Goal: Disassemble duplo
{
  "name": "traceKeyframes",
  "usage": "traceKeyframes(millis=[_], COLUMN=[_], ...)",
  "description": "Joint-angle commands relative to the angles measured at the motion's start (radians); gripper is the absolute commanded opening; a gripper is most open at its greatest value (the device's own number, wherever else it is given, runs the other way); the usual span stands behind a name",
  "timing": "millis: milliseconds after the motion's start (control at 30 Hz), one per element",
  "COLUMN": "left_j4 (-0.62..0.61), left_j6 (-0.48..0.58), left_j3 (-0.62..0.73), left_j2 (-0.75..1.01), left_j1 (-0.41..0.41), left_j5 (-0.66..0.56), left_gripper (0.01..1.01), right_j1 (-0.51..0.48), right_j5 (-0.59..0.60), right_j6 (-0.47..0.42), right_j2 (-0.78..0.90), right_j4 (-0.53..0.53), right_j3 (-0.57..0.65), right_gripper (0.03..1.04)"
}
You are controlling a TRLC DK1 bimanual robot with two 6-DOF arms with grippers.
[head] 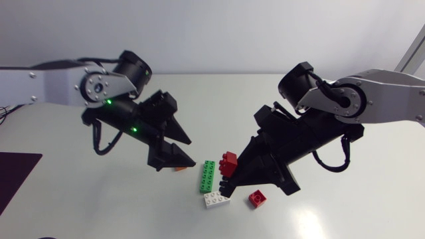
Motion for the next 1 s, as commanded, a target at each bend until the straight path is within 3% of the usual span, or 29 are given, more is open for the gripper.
traceKeyframes(millis=[0, 133, 267, 700, 967], left_j4=[-0.094, -0.258, -0.31, -0.309, -0.304], left_j6=[0.082, 0.186, 0.217, 0.217, 0.194], left_j3=[0.102, 0.185, 0.201, 0.228, 0.247], left_j2=[-0.029, 0.018, 0.044, 0.119, 0.132], left_j1=[-0.006, -0.027, -0.052, -0.133, -0.139], left_j5=[0.091, 0.163, 0.202, 0.213, 0.225], left_gripper=[0.956, 0.939, 0.923, 0.91, 0.867], right_j1=[0.018, 0.024, 0.017, 0.04, 0.041], right_j5=[0.001, 0.001, -0.004, -0.01, -0.01], right_j6=[-0.002, -0.002, -0.003, 0.023, 0.037], right_j2=[0.011, 0.008, 0.008, 0.0, 0.01], right_j4=[0.005, 0.005, 0.005, 0.022, 0.041], right_j3=[-0.026, -0.021, -0.012, 0.0, 0.011], right_gripper=[0.26, 0.26, 0.26, 0.26, 0.26])
